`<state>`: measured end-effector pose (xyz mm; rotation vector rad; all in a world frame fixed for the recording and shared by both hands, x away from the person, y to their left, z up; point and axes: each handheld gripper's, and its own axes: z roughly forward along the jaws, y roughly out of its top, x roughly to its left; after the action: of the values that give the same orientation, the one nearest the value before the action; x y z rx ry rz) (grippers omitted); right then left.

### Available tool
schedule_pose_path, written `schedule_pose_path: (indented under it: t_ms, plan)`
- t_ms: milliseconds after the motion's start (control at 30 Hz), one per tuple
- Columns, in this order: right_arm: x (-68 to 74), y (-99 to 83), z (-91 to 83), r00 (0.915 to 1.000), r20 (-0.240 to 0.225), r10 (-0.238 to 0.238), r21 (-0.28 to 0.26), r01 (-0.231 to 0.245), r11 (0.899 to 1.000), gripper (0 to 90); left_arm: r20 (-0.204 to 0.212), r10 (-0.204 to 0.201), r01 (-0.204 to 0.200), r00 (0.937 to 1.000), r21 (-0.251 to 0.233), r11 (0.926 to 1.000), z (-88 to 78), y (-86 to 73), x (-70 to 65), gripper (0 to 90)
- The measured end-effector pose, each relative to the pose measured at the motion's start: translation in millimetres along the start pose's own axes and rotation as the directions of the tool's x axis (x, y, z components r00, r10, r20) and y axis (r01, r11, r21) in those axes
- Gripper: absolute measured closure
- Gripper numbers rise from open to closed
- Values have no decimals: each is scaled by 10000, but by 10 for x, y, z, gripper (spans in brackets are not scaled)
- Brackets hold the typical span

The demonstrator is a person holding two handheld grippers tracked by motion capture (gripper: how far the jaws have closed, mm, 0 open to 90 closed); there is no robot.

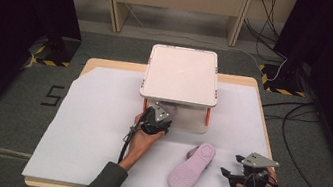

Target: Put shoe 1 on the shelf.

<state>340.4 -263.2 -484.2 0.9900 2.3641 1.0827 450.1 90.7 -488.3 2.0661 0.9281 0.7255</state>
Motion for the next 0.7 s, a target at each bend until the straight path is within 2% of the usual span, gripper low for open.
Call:
schedule_pose_path:
  t_ms: [67,200,400,500,700]
  plan:
    - [-2,1,-3,10000,15,3,-28,-2,10000,251,-46,-33,33,10000,6,10000,-10,-28,-14,385]
    - [-3,1,-5,10000,15,52,-16,-52,10000,251,-68,-34,33,10000,-42,10000,-91,-69,-47,278]
    - [-6,2,-4,10000,2,65,-30,-65,10000,251,313,-142,151,9994,-276,9995,-329,-128,-62,233]
    - [-10,0,-11,10000,-7,5,-88,-5,10000,251,383,125,-112,9992,-329,9994,-486,-179,-65,215]
    - [-23,-6,-8,9999,-51,109,-68,-109,9999,251,706,-239,276,9972,-515,9983,-858,-392,1,199]
